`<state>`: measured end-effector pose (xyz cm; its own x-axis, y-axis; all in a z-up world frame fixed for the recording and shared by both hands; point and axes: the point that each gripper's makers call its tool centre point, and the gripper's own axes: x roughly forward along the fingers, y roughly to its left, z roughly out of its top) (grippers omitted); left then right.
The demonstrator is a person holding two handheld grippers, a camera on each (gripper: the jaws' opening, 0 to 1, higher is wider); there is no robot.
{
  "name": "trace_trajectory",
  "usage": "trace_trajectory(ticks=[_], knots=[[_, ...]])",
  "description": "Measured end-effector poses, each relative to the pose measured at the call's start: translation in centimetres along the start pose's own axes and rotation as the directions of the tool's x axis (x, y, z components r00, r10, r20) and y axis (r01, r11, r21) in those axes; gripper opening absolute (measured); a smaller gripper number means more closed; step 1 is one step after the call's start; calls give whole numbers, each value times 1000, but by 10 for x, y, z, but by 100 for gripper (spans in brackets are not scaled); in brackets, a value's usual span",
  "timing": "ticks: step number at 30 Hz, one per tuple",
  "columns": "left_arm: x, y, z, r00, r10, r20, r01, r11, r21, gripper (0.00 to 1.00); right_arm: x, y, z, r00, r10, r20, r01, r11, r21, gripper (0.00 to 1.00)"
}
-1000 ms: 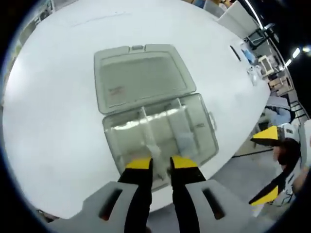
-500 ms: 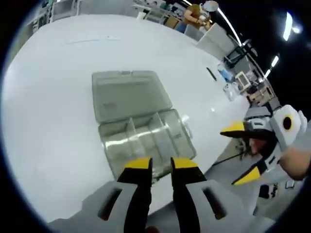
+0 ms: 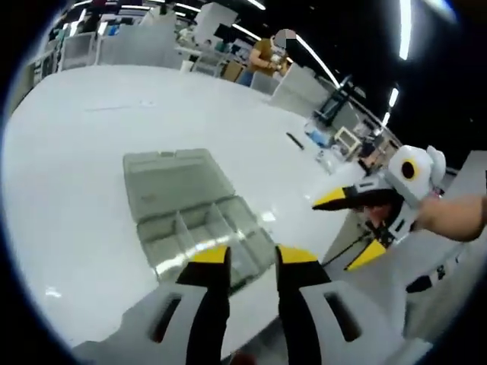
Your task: Insert the divider into the dual guide fixture by aligning both edges with the guide slots and pushing it downward to the bottom, including one-sided entry, uneven engagement, binding, and posture correction.
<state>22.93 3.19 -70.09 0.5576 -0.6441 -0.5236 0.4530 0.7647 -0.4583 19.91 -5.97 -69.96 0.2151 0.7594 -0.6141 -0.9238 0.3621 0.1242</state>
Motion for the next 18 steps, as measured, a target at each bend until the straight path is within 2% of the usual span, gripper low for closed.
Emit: trace_trajectory(ticks=[8,9,18], knots=[[-2,-16,0,998,-44,44,40,996,74,32,-7,-10,-2,1000,-13,-13,13,1000,-6,57],[-3,-21,4,995,-63,71,58,995,82,33,-8,-11,-3,1000,-14,-14,14,1000,-8,57],[-5,-38,6,991,-94,100,75,982,175,40,-18,-23,-7,999,-26,-25,26,999,-24,59]])
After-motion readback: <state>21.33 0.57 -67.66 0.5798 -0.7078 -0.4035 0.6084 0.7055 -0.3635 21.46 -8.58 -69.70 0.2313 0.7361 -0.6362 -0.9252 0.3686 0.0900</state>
